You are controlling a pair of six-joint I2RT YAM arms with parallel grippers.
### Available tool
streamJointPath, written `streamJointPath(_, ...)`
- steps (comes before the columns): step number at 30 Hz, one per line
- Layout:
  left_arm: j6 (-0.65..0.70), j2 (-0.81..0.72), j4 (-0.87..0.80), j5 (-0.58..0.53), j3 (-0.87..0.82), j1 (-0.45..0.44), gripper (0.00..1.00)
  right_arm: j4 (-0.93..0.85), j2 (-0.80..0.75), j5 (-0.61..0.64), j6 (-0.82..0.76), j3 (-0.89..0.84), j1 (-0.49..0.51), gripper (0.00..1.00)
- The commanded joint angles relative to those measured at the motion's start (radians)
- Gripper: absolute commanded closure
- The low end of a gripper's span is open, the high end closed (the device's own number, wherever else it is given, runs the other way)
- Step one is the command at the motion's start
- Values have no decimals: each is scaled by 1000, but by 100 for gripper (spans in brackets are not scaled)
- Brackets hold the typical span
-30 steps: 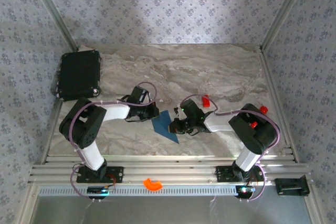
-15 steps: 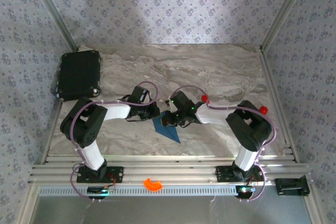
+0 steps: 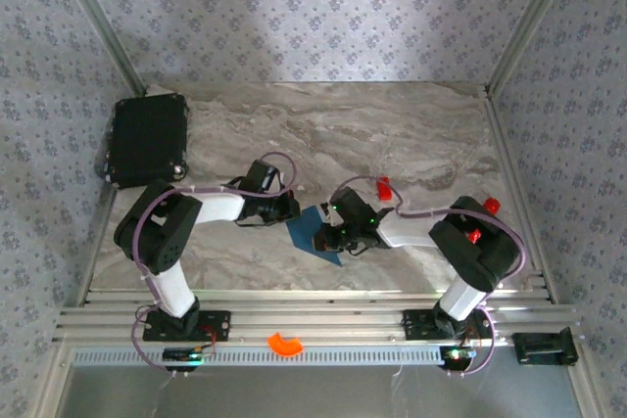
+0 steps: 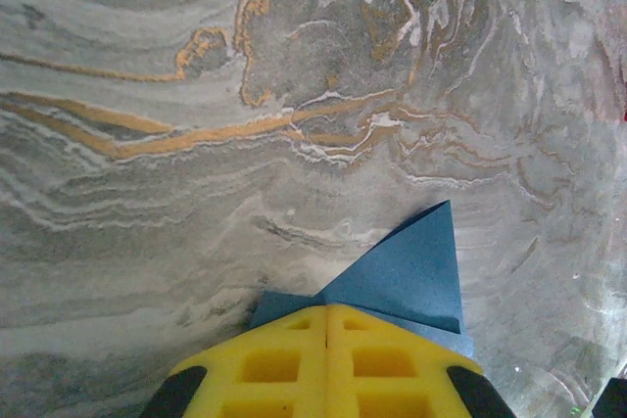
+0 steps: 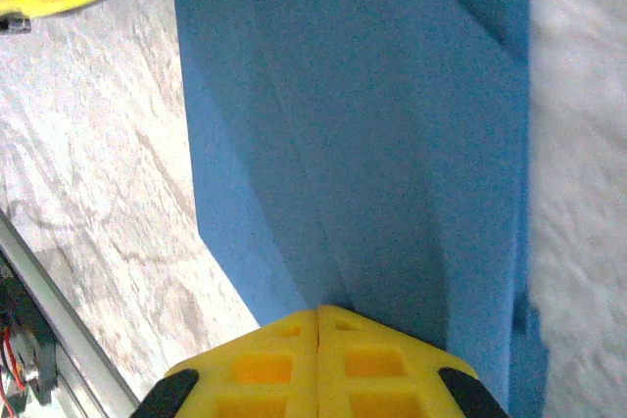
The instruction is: Fold a paper plane with a square sheet of paper (pick it up from the middle)
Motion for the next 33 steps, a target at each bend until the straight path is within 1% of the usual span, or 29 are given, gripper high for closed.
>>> streamJointPath(1,23,67,-90,-84,-22,3,100,-60,-45,-8,27,-90,3,92)
streamJointPath(8,30,63,-100,-85,-20,4,100,-76,-185,-9,33,-157,-19,91)
streamJointPath(11,29,61,-98,-80,-20,3,100,-75,-245,-18,40,-160,-48,91)
streamJointPath(14,30,56,-98,-76,-20,4,100,-80,-272,-22,38,-143,-67,90)
streamJointPath(17,30,52,-98,-76,-23,4,100,-72,-239,-26,34,-92,-71,89)
streamJointPath(19,28,53,-100,-76,-20,4,100,-72,-186,-46,34,-38,-71,89)
streamJointPath(23,29,47,-103,-80,-22,3,100,-101,-72,-43,21,35,-61,88)
streamJointPath(27,26,40,-105,-79,-18,4,100,-104,-3,-20,27,-6,-65,88)
streamJointPath(31,38,34,-118,-75,15,4,98,-11,34,-47,61,-105,-72,89)
streamJointPath(33,68,31,-179,-77,71,6,97,24,41,-45,81,-139,-67,91)
